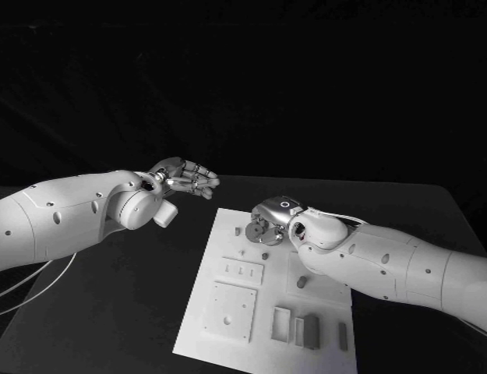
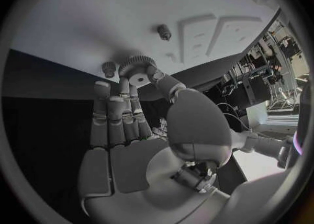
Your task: Assemble the parts on the task board
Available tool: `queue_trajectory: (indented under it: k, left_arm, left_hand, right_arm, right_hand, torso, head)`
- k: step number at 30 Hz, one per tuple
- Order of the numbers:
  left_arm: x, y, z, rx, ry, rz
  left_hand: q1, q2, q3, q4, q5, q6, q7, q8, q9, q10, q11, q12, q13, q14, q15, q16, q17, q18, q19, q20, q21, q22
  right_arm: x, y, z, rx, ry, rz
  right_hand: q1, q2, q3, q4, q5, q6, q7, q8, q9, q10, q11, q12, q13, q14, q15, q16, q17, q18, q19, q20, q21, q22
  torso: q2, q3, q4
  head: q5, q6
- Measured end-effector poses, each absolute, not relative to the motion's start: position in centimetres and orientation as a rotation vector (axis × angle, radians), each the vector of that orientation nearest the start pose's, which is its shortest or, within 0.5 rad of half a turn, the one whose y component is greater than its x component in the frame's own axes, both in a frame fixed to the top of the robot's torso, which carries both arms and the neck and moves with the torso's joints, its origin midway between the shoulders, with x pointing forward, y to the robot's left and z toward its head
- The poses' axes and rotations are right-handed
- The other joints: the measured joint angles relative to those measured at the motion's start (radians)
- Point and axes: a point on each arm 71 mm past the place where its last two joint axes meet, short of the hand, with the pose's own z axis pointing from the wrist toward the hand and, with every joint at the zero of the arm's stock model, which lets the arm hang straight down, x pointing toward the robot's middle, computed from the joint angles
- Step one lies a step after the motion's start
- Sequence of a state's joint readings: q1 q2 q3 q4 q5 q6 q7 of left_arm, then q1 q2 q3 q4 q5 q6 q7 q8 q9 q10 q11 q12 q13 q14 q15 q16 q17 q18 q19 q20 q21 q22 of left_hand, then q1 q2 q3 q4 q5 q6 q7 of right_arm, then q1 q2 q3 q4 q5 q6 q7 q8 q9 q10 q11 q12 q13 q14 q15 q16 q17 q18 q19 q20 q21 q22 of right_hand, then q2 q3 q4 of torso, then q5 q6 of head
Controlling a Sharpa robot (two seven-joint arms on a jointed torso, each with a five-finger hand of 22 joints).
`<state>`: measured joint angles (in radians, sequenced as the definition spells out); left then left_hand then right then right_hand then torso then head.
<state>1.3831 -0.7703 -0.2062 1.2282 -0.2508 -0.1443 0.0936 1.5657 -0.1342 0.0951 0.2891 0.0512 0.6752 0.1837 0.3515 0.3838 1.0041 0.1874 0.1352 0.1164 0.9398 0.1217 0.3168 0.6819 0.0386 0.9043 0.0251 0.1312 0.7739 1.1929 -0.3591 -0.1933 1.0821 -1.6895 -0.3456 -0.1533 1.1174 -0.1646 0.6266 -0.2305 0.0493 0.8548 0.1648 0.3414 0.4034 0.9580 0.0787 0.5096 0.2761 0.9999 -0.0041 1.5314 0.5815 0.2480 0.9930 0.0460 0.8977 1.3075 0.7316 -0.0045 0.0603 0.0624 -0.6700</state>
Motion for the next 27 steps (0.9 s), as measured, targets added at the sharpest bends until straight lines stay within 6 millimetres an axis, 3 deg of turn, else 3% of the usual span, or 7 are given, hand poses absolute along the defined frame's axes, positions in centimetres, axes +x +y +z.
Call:
queue_trajectory:
  k: [5,27]
  left_arm:
    - [54.76,26.02,-17.24,-0.892,1.754,-1.139]
    - [54.76,25.95,-17.24,-0.891,1.756,-1.139]
  left_hand:
    - [0.000,0.000,0.000,0.000,0.000,0.000,0.000,0.000,0.000,0.000,0.000,0.000,0.000,0.000,0.000,0.000,0.000,0.000,0.000,0.000,0.000,0.000]
    - [0.000,0.000,0.000,0.000,0.000,0.000,0.000,0.000,0.000,-0.004,-0.004,0.000,0.001,0.000,0.000,0.000,0.003,-0.001,0.000,0.000,0.000,0.001]
  right_arm:
    - [52.23,-6.90,-25.04,-0.494,1.642,0.488]
    - [52.17,-6.15,-25.05,-0.518,1.639,0.453]
  right_hand:
    - [-0.004,-0.004,0.000,0.000,0.000,-0.005,0.006,0.000,-0.002,0.000,0.011,-0.018,-0.004,-0.006,0.007,-0.004,-0.001,0.000,-0.007,0.006,-0.004,0.000]
    - [0.001,-0.009,0.000,0.000,0.000,-0.004,0.007,-0.002,-0.002,0.000,0.012,-0.018,-0.006,-0.009,0.004,-0.004,-0.002,0.000,-0.013,0.004,-0.004,0.000]
  torso:
    - [0.000,-0.0009,0.0000]
    - [0.000,0.0003,-0.0006]
  head:
    - [-0.001,-0.001]
    - [0.000,-0.001]
